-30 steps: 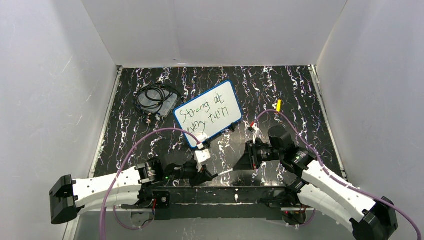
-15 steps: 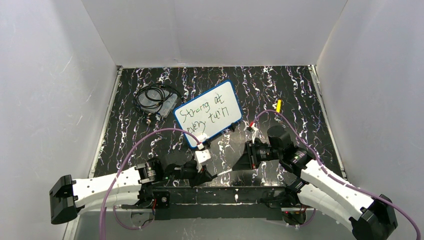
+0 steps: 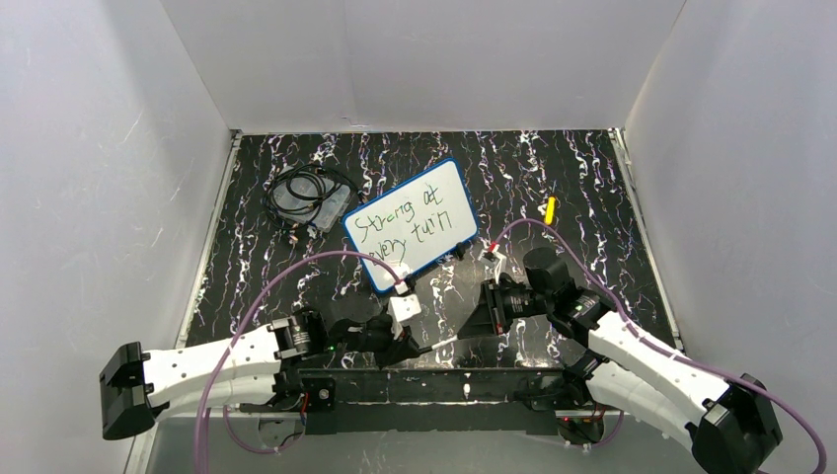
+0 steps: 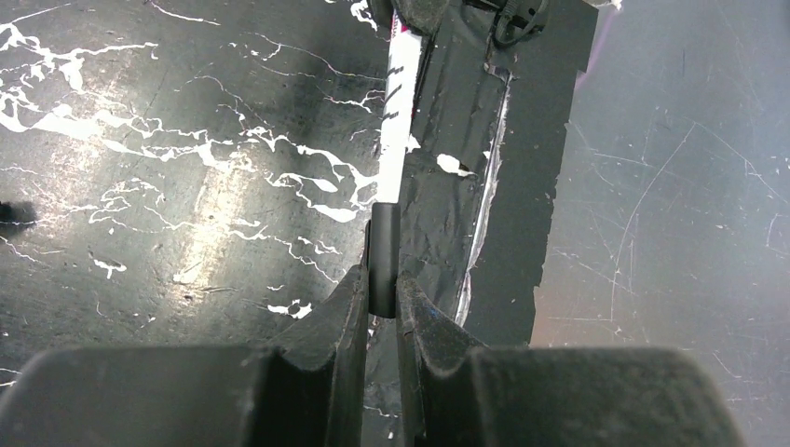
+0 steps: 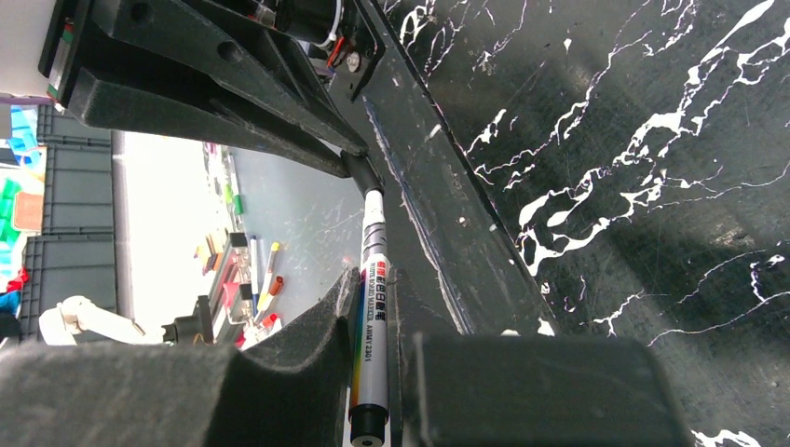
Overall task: Write a sentence on the whiteboard
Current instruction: Close the whiteboard marker at the center of the board.
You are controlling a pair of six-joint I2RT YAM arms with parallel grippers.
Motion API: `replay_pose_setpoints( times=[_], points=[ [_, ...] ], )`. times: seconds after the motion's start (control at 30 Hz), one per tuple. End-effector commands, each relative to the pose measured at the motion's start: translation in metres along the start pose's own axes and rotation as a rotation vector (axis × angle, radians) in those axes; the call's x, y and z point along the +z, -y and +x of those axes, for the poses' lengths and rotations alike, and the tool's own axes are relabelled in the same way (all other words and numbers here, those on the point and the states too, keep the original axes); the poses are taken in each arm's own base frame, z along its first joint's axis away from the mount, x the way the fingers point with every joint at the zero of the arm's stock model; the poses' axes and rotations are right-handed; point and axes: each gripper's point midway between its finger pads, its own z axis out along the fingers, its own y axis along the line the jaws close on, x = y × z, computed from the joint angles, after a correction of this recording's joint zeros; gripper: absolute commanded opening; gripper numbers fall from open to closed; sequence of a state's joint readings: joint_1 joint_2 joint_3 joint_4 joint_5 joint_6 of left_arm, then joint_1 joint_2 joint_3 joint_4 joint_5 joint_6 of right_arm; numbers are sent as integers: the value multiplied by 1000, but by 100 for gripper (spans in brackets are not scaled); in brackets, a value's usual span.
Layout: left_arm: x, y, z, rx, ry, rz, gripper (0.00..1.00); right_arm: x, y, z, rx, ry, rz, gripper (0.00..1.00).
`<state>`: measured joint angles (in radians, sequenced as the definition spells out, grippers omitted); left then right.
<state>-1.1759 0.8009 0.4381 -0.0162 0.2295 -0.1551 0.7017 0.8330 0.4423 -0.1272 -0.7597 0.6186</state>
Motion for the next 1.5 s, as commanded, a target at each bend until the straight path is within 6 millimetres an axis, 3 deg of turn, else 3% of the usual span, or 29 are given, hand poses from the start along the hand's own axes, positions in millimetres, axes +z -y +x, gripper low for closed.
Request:
replay_pose_setpoints(
  times=[0.0, 1.47],
  points=[
    [-1, 12, -54, 52, 140, 40, 0, -3, -18, -7, -49, 13, -62, 1],
    [1, 12, -140, 145, 330, 1, 0, 3, -7, 9, 8, -26, -80, 1]
  ],
)
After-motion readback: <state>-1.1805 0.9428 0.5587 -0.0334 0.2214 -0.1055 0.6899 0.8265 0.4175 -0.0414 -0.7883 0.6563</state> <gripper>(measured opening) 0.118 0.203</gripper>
